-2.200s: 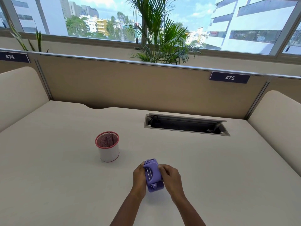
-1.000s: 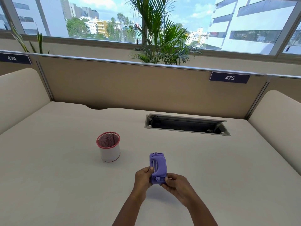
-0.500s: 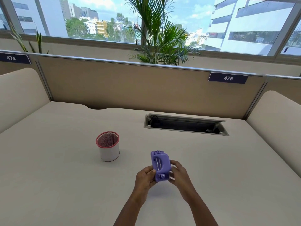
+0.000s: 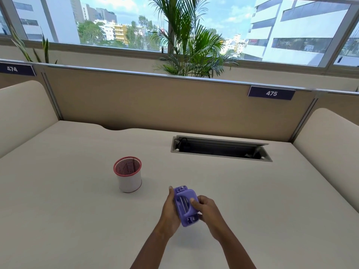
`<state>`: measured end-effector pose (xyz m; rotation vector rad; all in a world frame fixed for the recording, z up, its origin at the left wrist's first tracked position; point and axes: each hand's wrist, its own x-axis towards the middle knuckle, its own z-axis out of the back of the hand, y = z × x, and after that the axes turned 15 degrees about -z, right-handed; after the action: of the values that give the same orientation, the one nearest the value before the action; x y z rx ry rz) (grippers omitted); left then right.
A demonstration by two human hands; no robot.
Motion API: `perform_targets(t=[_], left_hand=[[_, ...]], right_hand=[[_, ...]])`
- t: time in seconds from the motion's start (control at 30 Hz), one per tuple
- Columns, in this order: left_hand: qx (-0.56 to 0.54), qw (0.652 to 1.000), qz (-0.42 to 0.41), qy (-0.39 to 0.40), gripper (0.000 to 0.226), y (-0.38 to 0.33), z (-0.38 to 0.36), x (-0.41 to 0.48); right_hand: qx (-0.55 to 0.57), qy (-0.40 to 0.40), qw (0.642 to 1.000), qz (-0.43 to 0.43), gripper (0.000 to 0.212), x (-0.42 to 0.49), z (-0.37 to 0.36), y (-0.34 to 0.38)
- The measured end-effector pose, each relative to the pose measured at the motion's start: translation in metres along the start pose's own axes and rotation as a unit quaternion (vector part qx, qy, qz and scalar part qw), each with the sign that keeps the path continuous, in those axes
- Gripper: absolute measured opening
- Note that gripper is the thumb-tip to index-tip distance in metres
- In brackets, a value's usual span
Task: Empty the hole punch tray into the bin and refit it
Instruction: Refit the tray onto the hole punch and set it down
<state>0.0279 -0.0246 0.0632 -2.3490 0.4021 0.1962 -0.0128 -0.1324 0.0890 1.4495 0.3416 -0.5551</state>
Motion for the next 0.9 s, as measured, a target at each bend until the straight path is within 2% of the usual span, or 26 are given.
perform_targets(t=[0.27,0.43,0.9], left_hand=[[-0.094,0.995,0.019,-0.003,0.054,0.0030,-0.0020,0.0056],[-0.101,0.995,0.019,0.006,0.053,0.0009,0.0050,0.0067],[-0.095,0.995,-0.003,0.003,0.052,0.0030,-0.0013,0.0051]], right_hand=[[0.022,0.017,1.000,-0.006,0.014,0.0012,0.0013,0.0012],[0.057,0.051,0.997,0.000,0.015,0.0003,0.0045,0.0015],[0.001,-0.023,1.000,0.019,0.018,-0.0014,-0.0048,0.0006]])
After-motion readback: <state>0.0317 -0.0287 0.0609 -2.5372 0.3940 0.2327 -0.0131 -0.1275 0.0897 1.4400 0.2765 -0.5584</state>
